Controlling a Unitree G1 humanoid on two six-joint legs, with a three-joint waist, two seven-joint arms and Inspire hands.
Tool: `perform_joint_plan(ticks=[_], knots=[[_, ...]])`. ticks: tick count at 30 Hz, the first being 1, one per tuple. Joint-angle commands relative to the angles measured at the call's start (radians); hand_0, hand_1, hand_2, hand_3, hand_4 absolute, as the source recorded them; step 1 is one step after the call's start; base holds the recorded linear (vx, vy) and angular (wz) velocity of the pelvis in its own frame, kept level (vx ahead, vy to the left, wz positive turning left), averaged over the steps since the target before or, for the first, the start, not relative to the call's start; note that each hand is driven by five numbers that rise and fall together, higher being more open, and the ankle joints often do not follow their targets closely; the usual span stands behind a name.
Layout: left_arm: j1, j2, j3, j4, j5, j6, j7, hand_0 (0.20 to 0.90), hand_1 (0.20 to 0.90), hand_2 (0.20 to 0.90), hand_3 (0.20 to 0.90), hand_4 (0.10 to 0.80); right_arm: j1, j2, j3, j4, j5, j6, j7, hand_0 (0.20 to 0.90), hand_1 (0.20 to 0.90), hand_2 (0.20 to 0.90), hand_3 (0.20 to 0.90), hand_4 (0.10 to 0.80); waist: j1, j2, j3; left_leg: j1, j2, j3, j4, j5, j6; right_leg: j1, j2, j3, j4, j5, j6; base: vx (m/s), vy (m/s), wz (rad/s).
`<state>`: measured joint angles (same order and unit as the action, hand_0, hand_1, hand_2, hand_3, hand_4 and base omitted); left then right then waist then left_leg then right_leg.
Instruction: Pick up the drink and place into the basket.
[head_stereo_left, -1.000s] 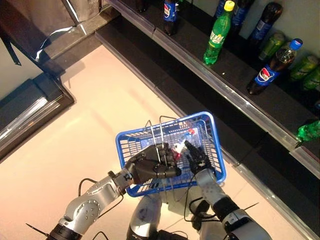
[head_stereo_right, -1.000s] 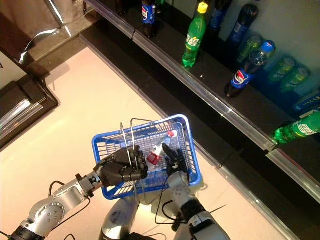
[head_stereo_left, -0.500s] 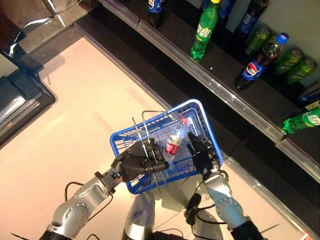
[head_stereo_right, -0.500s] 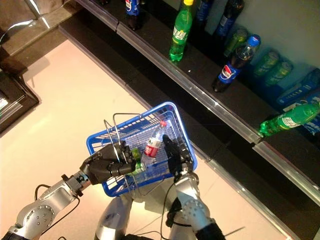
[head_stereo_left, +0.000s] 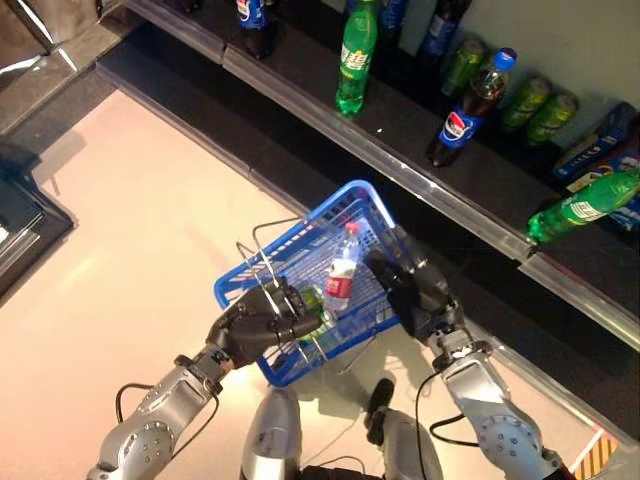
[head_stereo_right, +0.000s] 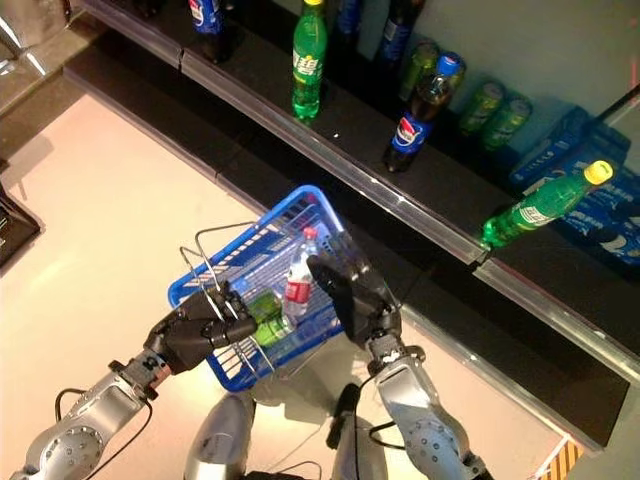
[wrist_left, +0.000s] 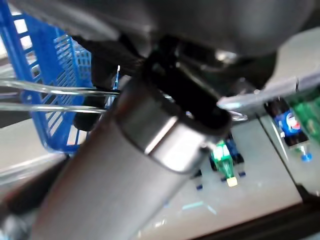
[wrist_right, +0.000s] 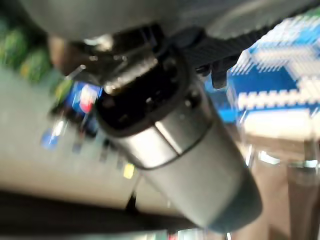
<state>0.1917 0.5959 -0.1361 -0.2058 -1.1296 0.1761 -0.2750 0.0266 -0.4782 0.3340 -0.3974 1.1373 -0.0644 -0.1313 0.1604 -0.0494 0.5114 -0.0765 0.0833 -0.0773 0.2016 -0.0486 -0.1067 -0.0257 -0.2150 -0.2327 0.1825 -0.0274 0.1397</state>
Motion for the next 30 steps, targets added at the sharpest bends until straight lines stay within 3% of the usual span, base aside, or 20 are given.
perform_joint_plan(ticks=[1, 9, 18, 27, 30], knots=[[-0.025, -0.027, 0.091, -0.215, -0.072, -0.197, -0.127, 0.3, 0.3, 0.3, 0.2, 0.1, -0.035, -0.046, -0.012, -0.122, -0.059, -0.049, 0.133, 0.9, 0.9, 0.9, 0.9, 0.8, 0.0, 0.022, -0.206, -0.022, 0.033, 0.035, 0.033, 0.053, 0.031, 0.057, -0.009, 0.012, 0.01, -0.024, -0.015, 0.086, 0.018, -0.19], [-0.031, -0.036, 0.023, -0.173, -0.054, -0.181, -0.099, 0.3, 0.3, 0.3, 0.2, 0.1, -0.04, -0.059, 0.044, -0.124, -0.041, 0.01, 0.222, 0.9, 0.9, 0.9, 0.9, 0.8, -0.011, 0.02, -0.246, 0.032, 0.04, 0.051, 0.013, 0.044, 0.026, 0.092, -0.003, 0.02, -0.002, -0.032, -0.01, 0.045, 0.007, -0.05], [-0.028, -0.045, -0.01, -0.117, -0.045, -0.203, -0.025, 0.3, 0.3, 0.3, 0.2, 0.1, -0.041, -0.08, 0.059, -0.118, -0.095, -0.028, 0.233, 0.9, 0.9, 0.9, 0.9, 0.8, -0.023, 0.019, -0.271, 0.065, 0.048, 0.065, -0.02, 0.049, 0.019, 0.111, 0.003, 0.029, -0.03, -0.025, -0.004, -0.005, 0.002, 0.02], [0.06, -0.086, 0.058, 0.027, 0.097, -0.292, 0.086, 0.3, 0.3, 0.3, 0.2, 0.1, 0.073, -0.128, -0.018, -0.022, -0.214, 0.009, 0.213, 0.9, 0.9, 0.9, 0.9, 0.8, -0.059, 0.013, -0.326, 0.103, 0.067, 0.111, -0.125, 0.076, 0.01, 0.106, 0.01, 0.065, -0.11, 0.008, 0.006, -0.07, -0.009, -0.06], [0.094, -0.13, 0.088, 0.114, 0.114, -0.32, 0.104, 0.3, 0.3, 0.3, 0.2, 0.1, 0.131, -0.128, -0.043, 0.052, -0.371, 0.014, 0.189, 0.9, 0.9, 0.9, 0.9, 0.8, -0.073, 0.01, -0.345, 0.112, 0.075, 0.126, -0.164, 0.088, 0.005, 0.103, 0.011, 0.074, -0.14, 0.022, 0.009, -0.079, -0.03, -0.2]])
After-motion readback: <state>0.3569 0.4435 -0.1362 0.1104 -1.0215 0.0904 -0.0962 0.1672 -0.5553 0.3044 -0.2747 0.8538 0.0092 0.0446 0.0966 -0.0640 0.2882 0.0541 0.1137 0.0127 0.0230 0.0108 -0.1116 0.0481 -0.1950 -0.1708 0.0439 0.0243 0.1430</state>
